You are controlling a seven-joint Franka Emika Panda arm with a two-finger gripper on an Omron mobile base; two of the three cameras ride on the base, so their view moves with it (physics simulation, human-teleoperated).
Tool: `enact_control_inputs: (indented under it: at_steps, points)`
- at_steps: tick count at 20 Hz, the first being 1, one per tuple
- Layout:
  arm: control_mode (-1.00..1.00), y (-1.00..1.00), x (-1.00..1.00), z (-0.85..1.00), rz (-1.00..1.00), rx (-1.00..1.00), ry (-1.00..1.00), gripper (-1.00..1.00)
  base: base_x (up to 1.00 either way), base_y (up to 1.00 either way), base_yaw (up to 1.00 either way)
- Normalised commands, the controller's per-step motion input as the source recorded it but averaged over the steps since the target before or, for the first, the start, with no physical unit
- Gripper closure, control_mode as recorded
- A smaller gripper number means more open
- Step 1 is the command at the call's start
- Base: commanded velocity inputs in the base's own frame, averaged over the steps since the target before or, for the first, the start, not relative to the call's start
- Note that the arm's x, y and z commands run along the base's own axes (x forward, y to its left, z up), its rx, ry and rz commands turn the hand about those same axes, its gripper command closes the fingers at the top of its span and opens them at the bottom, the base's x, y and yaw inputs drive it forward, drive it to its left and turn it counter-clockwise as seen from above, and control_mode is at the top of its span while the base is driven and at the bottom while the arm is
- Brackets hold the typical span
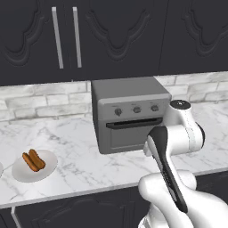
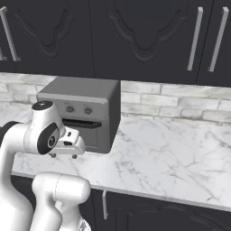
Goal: Open the toaster oven door. Place the hotdog bun on the top rack in the toaster oven and place the chicken drumstick on the bottom rack.
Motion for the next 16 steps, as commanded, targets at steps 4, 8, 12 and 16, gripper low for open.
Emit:
enact_control_inputs:
  at_steps: [4, 8, 12, 16]
  points:
    - [1.00, 0.00, 0.00, 0.00, 0.00, 0.00, 0.00, -1.00, -0.13, 0.17, -0.06]
    - [1.00, 0.00, 0.00, 0.00, 0.00, 0.00, 0.00, -1.00, -0.09, 0.34, -0.16]
    - [1.00, 0.00, 0.00, 0.00, 0.00, 0.00, 0.00, -1.00, -0.16, 0.30, -0.17]
    - [1.00, 0.00, 0.00, 0.00, 0.00, 0.00, 0.00, -1.00, -0.33, 0.36, -0.13]
